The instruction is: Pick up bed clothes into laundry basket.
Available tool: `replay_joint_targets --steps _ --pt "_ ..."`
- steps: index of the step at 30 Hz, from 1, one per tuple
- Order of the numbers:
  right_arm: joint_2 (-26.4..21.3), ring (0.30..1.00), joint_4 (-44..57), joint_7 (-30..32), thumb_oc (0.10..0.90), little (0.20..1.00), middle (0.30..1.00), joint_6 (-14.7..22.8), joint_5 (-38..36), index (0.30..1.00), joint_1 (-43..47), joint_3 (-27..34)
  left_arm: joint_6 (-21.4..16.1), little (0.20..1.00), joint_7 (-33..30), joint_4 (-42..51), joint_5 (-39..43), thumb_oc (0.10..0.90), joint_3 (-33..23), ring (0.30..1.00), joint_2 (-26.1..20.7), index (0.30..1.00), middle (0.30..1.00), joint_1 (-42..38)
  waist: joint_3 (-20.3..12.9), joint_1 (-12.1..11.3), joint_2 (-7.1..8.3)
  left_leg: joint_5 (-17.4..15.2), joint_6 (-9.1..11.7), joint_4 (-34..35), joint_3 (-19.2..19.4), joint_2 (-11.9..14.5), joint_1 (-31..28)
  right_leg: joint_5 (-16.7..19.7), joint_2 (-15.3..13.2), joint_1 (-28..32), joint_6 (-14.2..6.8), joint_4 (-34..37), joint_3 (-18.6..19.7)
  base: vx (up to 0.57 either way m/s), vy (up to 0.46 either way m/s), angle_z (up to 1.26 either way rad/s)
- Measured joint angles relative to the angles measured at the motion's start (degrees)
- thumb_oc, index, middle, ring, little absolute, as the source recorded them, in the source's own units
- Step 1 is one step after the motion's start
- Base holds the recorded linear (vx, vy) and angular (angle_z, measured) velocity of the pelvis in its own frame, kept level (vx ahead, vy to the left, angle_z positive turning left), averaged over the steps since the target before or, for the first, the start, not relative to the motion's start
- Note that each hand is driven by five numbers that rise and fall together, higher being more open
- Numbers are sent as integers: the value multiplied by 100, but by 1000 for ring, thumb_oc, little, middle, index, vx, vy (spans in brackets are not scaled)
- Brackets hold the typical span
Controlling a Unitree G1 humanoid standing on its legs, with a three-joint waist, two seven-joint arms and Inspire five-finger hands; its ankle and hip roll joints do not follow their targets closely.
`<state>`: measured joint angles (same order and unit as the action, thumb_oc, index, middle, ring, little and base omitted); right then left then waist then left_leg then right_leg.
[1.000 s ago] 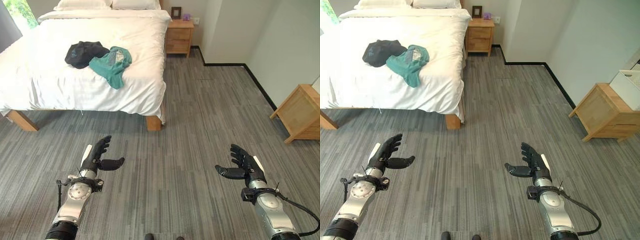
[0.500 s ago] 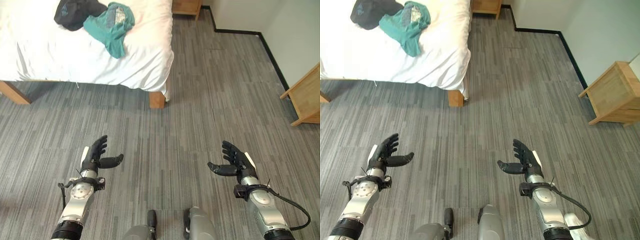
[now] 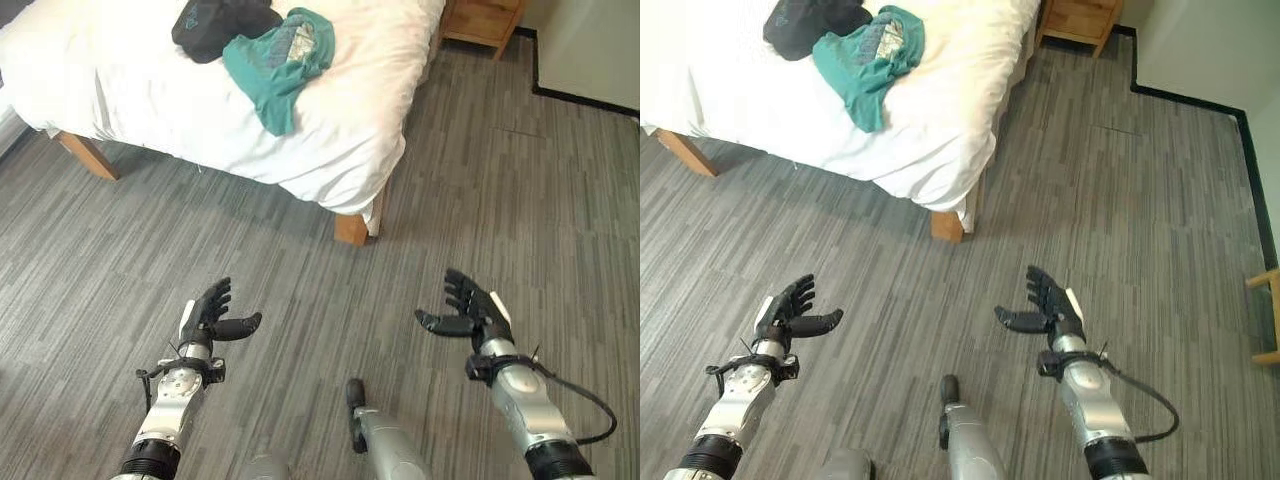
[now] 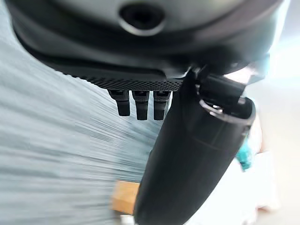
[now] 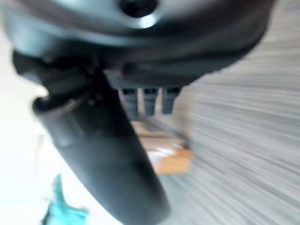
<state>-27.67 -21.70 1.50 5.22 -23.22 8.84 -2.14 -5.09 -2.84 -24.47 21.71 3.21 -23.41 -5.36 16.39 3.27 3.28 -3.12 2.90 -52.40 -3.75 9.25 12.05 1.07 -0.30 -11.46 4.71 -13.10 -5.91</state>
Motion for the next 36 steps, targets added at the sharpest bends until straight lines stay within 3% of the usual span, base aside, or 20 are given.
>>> replay_joint_targets --steps 1,3,5,8,9,10,11,12,13,16,19,21,23,24,26,28,30,32,34,36 --pt "-166 900 5 8 800 900 900 136 -82 900 47 33 -61 900 263 62 335 800 76 900 -74 900 900 -89 -37 41 136 331 -57 -258 768 550 138 -212 68 437 260 264 -189 276 -265 65" --pt "-147 900 76 23 800 900 900 155 -84 900 32 358 -136 900 506 217 771 800 28 900 38 900 900 -143 12 34 278 240 197 190 1535 835 138 -169 117 903 240 708 -287 361 -219 63" --pt "-236 900 170 58 800 900 900 172 -98 900 164 479 -167 900 706 329 1107 800 -127 900 199 900 900 -108 47 -57 278 198 401 1142 1403 354 305 -175 154 1235 169 1000 -266 315 -166 24" --pt "-96 900 227 -13 800 900 900 182 -204 900 270 377 -322 900 684 224 1445 800 -533 900 307 900 900 -13 104 -156 306 344 268 2318 1587 -108 523 -192 306 1706 104 1298 -333 269 -71 0" --pt "-34 900 230 -26 800 900 900 184 -213 900 239 371 -323 900 645 207 1434 800 -623 900 311 900 900 14 107 -176 296 384 294 2602 1737 -213 549 -295 357 1809 -141 1296 -317 296 -51 4" --pt "-12 900 232 -47 800 900 900 188 -225 900 200 370 -339 900 561 203 1434 800 -706 900 337 900 900 11 159 -177 171 568 153 3065 1734 -349 453 -370 493 1808 -325 1017 -349 286 -44 -20" --pt "-194 900 369 -76 800 900 900 188 -235 900 188 312 -377 900 434 210 1432 800 -873 900 489 900 900 13 360 -162 -520 1706 -578 3555 1744 -41 376 -971 801 1268 -253 -443 -313 375 -44 -42" --pt "-337 900 579 -93 800 900 900 192 -239 900 79 283 -391 900 403 218 1418 800 -982 900 492 900 900 45 274 -206 -607 1831 -646 3470 1873 84 460 -1380 561 1176 324 -432 -151 348 -14 -43" --pt "-345 900 697 -106 800 900 900 230 -247 900 -11 292 -468 900 353 163 1415 800 -1078 900 448 900 900 -4 273 -211 -512 1528 -265 3365 1953 -18 420 -1221 416 1297 212 -82 -199 267 24 7" --pt "-226 900 653 -37 800 900 900 168 -308 900 -221 384 -664 900 164 202 1422 800 -1119 900 225 900 900 -288 194 -187 -81 1390 -185 3945 2316 -483 239 -932 195 1608 -6 488 -341 212 59 26" --pt "-207 900 621 27 800 900 900 176 -310 900 -204 466 -702 900 75 206 1426 800 -993 900 266 900 900 -358 170 -237 -92 1094 -844 4937 2442 -1063 -542 -1056 311 2176 -215 649 -359 273 125 13" --pt "-184 900 622 30 800 900 900 202 -310 900 -199 452 -759 900 63 214 1426 800 -996 900 210 900 900 -383 69 -220 -180 810 -1281 5049 2550 -1046 -853 -1183 522 2298 -425 500 -338 261 154 12" --pt "-144 900 602 41 800 900 900 205 -309 900 -162 458 -760 900 -12 213 1426 800 -978 900 155 900 900 -462 65 -199 -109 585 -1430 5135 2524 -1044 -963 -1264 513 2122 -635 -6 -328 212 140 8" --pt "-142 900 626 48 800 900 900 208 -308 900 -150 484 -760 900 -74 211 1428 800 -893 900 168 900 900 -444 61 -212 -108 598 -1456 5277 2451 -1041 -1181 -1717 244 1650 -910 -1130 -488 267 168 -6" --pt "-140 900 686 60 800 900 900 218 -308 900 -171 511 -762 900 -61 212 1424 800 -846 900 191 900 900 -461 50 -88 -115 482 -1414 5232 2311 -1096 -1325 -1869 -459 1229 -1171 -1801 -418 264 175 18" --pt "-65 900 721 71 800 900 900 227 -301 900 -359 614 -761 900 -39 185 1423 800 -749 900 132 900 900 -605 81 43 -19 390 -1205 5017 2099 -1074 -1316 -1406 -586 1060 -1331 -2252 -52 130 73 62" --pt "-36 900 714 118 800 900 900 263 -274 900 -594 620 -772 900 -74 209 1414 800 -653 900 20 900 900 -651 155 151 -57 341 -1032 5170 1822 -921 -1554 -940 -439 225 -1250 -3799 268 137 20 65" --pt "-59 900 753 129 800 900 900 272 -261 900 -641 732 -768 900 -172 213 1411 800 -655 900 28 900 900 -665 199 339 -106 359 -931 5206 1594 -831 -1574 -1430 -438 -163 -1125 -3379 636 191 -93 51" --pt "-265 900 767 133 800 900 900 300 -270 900 -695 798 -770 900 -184 240 1419 800 -668 900 123 900 900 -720 258 422 -326 271 -753 5365 1358 -656 -1552 -1451 -410 -411 -1111 -1760 1016 151 -89 53" --pt "-181 900 784 182 800 900 900 316 -362 900 -853 1003 -770 900 -158 229 1405 800 -655 900 116 900 900 -862 290 525 -225 439 -293 5451 1034 -609 -1471 -668 -631 -63 -1347 804 1303 114 -69 95"
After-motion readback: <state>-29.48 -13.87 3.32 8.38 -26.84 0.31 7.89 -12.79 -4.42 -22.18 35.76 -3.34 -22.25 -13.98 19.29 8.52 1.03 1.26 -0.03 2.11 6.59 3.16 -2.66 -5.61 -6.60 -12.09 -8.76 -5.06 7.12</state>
